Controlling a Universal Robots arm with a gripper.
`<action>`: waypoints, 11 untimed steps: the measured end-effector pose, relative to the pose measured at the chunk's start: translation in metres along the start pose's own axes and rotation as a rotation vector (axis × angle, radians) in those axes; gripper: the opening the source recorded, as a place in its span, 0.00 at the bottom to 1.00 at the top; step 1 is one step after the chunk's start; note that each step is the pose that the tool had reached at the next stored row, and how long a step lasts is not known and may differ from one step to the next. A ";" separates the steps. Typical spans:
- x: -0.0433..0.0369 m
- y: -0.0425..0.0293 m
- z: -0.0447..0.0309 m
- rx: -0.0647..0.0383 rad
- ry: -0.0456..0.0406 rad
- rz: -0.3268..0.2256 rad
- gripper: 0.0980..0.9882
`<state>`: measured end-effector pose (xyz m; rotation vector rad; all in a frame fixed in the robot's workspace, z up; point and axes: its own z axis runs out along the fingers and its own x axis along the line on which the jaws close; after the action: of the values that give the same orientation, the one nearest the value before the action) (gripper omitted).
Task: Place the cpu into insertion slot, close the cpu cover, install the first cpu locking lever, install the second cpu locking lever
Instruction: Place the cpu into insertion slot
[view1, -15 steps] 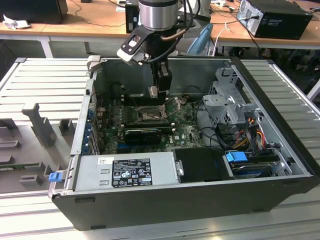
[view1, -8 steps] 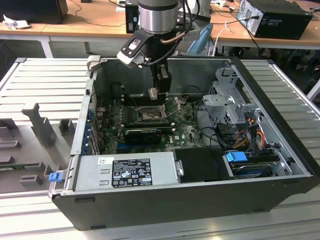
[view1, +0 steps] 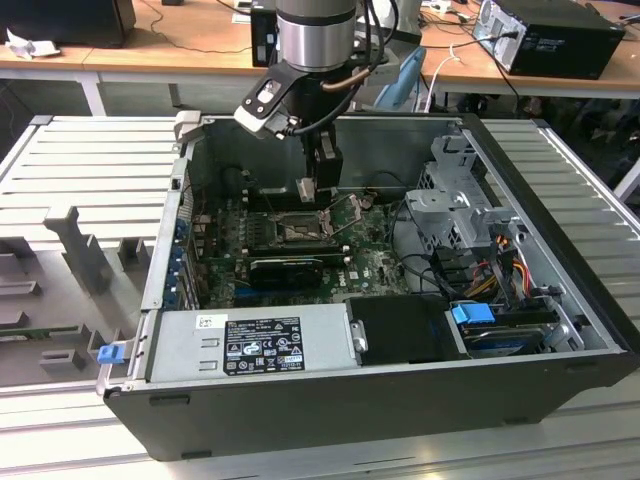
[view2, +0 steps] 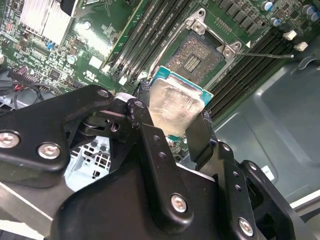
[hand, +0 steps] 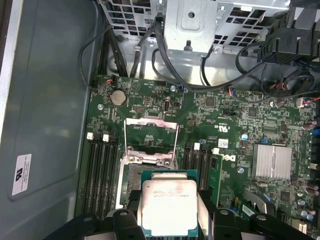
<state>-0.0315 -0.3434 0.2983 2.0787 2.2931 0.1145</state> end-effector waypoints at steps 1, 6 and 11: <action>0.0000 0.0000 0.0003 0.000 0.0000 0.000 0.48; -0.0001 -0.0002 0.0025 0.000 -0.0003 0.002 0.48; -0.0001 -0.0003 0.0040 0.000 -0.0003 0.003 0.48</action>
<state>-0.0315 -0.3434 0.2943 2.0822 2.2898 0.1143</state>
